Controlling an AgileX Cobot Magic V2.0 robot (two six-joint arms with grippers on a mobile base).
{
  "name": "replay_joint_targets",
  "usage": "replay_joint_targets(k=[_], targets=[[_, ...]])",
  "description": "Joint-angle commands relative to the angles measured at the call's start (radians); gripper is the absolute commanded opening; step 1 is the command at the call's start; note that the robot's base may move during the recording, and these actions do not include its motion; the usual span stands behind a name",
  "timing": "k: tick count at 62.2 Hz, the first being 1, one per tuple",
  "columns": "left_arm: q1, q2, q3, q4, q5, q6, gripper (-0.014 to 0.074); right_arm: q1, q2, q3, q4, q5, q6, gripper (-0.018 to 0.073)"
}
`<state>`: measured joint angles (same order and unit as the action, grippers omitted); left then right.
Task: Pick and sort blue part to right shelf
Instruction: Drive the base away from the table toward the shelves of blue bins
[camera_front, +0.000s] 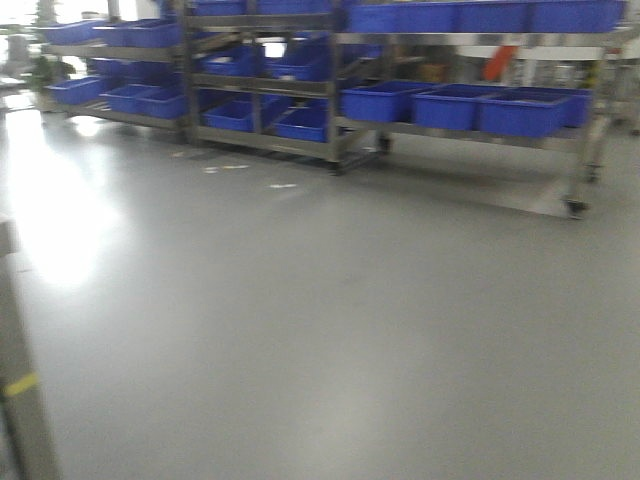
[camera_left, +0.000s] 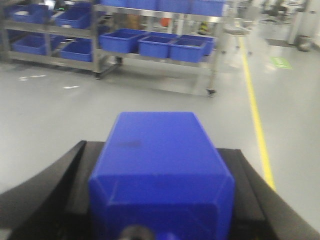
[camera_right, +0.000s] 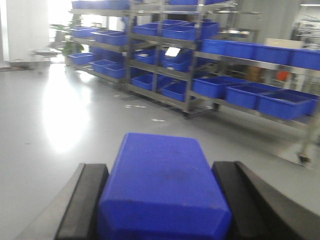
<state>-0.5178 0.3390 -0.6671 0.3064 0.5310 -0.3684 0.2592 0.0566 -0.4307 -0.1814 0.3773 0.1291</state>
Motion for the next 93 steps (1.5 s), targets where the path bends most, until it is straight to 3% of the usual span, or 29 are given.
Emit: replay_joint_targets(k=[1,93], targets=[[-0.007,0.007,-0.029,0.011,-0.091,-0.003,0.0240,-0.001,0.013,-0.029,-0.016,-0.098,-0.001,0.0144],[-0.007,0.007,-0.029,0.011,-0.091,-0.003,0.0240,-0.001,0.013,-0.029,-0.016,-0.099,-0.001,0.0144]])
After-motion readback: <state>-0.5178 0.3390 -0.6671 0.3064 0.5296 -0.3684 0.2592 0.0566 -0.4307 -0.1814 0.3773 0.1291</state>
